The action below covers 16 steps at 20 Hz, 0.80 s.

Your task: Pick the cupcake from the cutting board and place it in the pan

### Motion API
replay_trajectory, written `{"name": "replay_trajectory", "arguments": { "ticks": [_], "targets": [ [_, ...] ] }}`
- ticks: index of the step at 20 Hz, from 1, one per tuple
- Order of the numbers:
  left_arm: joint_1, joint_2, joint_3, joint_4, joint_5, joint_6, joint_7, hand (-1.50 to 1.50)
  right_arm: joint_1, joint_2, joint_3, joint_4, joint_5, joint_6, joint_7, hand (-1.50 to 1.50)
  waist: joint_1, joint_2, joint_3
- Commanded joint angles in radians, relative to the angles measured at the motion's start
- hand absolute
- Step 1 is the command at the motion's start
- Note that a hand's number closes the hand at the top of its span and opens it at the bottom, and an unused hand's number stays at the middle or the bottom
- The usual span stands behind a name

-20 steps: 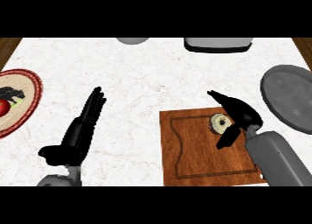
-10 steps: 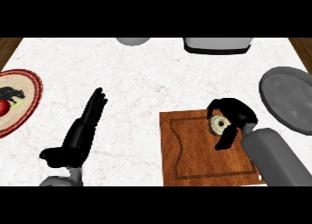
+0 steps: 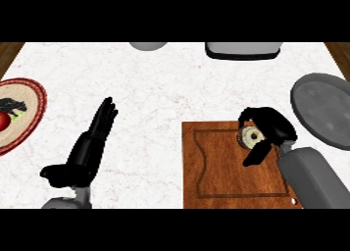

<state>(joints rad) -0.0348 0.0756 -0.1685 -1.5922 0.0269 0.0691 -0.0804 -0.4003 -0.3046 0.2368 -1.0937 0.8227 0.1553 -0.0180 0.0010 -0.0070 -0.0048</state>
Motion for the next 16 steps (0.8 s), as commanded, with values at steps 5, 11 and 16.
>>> {"name": "replay_trajectory", "arguments": {
  "ticks": [5, 11, 16],
  "targets": [
    [0.034, -0.026, 0.009, 0.043, -0.009, 0.012, -0.064, 0.00, 0.323, 0.017, 0.081, -0.524, 0.075, -0.029, 0.222, 1.50, -0.036, -0.003, 0.003],
    [0.026, -0.002, 0.012, -0.018, 0.004, -0.010, 0.001, 0.00, 0.376, -0.035, -0.028, -0.822, 0.097, -0.108, 0.281, 1.50, -0.029, -0.003, 0.004],
    [-0.019, 0.018, 0.072, 0.107, 0.028, -0.049, -0.086, 0.00, 0.448, 0.005, -0.082, -1.027, 0.051, -0.112, 0.344, 1.50, -0.023, 0.005, 0.004]
  ]
}}
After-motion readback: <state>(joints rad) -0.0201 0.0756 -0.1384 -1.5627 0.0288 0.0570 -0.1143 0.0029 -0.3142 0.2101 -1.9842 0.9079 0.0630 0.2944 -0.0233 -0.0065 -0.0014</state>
